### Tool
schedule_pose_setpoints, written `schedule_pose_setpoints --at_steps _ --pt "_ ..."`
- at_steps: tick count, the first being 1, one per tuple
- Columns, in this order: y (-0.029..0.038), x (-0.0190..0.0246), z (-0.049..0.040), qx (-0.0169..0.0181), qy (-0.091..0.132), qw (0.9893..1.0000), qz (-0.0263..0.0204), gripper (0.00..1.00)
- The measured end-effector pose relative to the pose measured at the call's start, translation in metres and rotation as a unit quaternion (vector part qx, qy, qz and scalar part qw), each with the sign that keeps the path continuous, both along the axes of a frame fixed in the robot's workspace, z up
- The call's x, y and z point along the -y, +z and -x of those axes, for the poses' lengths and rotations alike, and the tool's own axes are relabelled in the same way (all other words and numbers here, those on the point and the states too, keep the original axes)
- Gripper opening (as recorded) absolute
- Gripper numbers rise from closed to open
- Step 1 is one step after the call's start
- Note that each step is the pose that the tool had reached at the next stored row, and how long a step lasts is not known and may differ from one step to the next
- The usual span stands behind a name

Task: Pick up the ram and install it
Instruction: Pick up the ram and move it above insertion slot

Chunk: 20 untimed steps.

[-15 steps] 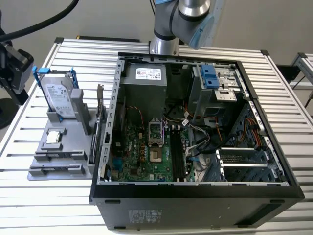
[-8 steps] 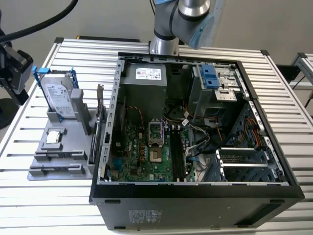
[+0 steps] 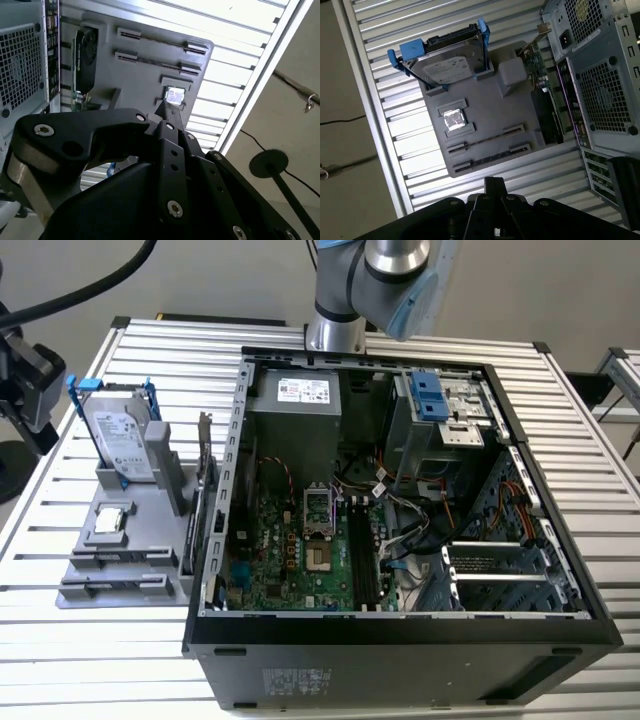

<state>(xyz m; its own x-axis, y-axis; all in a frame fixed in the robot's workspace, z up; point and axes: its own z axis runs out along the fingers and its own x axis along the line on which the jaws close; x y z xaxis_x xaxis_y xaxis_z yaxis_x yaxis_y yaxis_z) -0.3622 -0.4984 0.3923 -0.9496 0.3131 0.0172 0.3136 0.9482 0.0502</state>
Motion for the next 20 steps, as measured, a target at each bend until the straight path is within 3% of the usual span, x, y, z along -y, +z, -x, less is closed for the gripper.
schedule_pose_setpoints --at_steps 10,20 --pt "0.0000 0.0000 0.0006 0.0000 -0.026 0.9997 0.0000 0.00" --pt "0.0000 0.0000 0.0013 0.0000 -0.052 0.9986 0.0000 0.00"
